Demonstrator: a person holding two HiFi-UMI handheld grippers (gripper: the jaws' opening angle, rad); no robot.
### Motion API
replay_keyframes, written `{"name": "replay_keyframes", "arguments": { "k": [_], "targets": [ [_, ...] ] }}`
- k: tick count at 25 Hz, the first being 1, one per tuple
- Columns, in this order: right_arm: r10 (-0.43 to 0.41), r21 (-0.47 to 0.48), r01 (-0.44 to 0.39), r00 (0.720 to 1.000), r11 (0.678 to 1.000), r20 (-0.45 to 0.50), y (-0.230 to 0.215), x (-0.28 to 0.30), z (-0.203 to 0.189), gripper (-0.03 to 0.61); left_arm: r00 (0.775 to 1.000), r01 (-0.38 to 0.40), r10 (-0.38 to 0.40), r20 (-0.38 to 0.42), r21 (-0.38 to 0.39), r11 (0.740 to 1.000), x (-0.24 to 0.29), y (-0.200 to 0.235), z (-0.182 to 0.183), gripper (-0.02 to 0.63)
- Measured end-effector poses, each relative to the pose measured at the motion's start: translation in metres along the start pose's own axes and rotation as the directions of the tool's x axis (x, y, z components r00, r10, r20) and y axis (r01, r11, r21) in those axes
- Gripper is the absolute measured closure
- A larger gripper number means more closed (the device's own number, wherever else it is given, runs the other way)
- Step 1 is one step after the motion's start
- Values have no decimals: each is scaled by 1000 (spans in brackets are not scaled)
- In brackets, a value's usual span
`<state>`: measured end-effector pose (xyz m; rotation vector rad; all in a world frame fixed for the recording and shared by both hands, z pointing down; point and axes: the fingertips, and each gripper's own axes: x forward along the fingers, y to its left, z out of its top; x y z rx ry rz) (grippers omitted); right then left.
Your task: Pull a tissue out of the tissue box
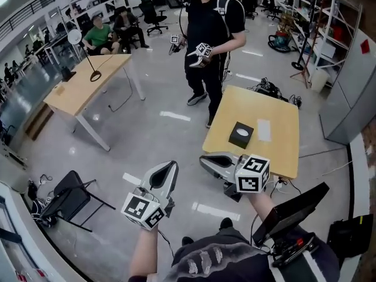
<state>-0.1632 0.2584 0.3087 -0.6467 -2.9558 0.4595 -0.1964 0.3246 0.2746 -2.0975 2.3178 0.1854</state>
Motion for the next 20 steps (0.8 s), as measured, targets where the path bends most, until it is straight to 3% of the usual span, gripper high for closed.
{"name": "replay_keyframes", "arguments": {
  "k": [5, 13, 20],
  "targets": [
    [-1, -81, -5, 997, 997, -73, 58, 41, -16, 581, 999, 22, -21, 40, -25, 999, -51, 19, 8, 612],
    [-13, -115, -3, 990, 993, -137, 105, 80, -40, 581, 995, 36, -31, 94, -54, 998, -103, 44, 14, 612],
    [-13, -113, -3, 989, 994, -145, 70, 53, -26, 581, 993, 32, -24, 117, -64, 997, -61, 31, 18, 612]
  ]
}}
